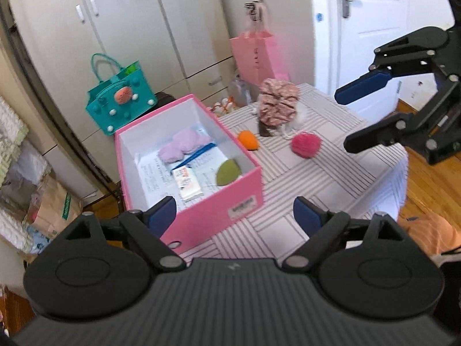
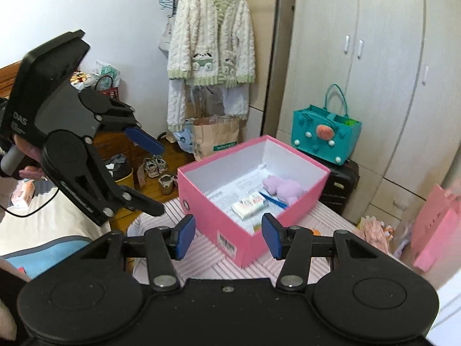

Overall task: Organize soft objects
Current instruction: 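Withdraw both tools from the box toward the remaining items on the table, then close the left tool on the pink pom-pom while the right tool grasps the floral scrunchie, then lift the pom-pom with the left tool and scrunchie with the right tool over the box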

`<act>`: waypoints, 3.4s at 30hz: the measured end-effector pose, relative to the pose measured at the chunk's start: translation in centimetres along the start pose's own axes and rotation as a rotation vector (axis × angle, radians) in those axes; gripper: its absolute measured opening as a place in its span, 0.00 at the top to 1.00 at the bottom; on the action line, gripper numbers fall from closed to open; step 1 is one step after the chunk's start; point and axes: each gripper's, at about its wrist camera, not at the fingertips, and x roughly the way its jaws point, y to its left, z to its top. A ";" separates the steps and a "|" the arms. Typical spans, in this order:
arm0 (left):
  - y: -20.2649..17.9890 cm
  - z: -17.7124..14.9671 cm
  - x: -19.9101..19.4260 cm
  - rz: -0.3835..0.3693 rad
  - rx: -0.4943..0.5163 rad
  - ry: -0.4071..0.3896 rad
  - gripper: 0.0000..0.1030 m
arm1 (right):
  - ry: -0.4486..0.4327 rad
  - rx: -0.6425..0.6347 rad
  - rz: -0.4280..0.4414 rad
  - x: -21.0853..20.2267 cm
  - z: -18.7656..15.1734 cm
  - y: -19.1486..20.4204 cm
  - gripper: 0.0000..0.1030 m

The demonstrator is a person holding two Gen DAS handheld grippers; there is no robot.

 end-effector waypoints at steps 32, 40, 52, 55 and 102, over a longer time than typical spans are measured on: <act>-9.4 -2.2 16.4 -0.204 -0.144 -0.127 0.09 | 0.024 0.278 -0.090 3.7 -14.2 -10.3 0.38; -10.6 -0.7 21.1 -0.226 -0.190 -0.161 0.09 | 0.015 0.309 -0.105 5.9 -15.1 -13.3 0.33; -10.6 2.5 27.0 -0.197 -0.298 -0.146 0.09 | -0.053 0.312 -0.170 9.9 -13.0 -18.5 0.33; -10.8 2.7 27.8 -0.177 -0.289 -0.140 0.10 | -0.053 0.291 -0.215 11.4 -12.4 -19.5 0.33; -10.3 -0.3 23.8 -0.289 -0.256 -0.097 0.55 | -0.009 0.309 -0.139 10.3 -13.5 -16.0 0.90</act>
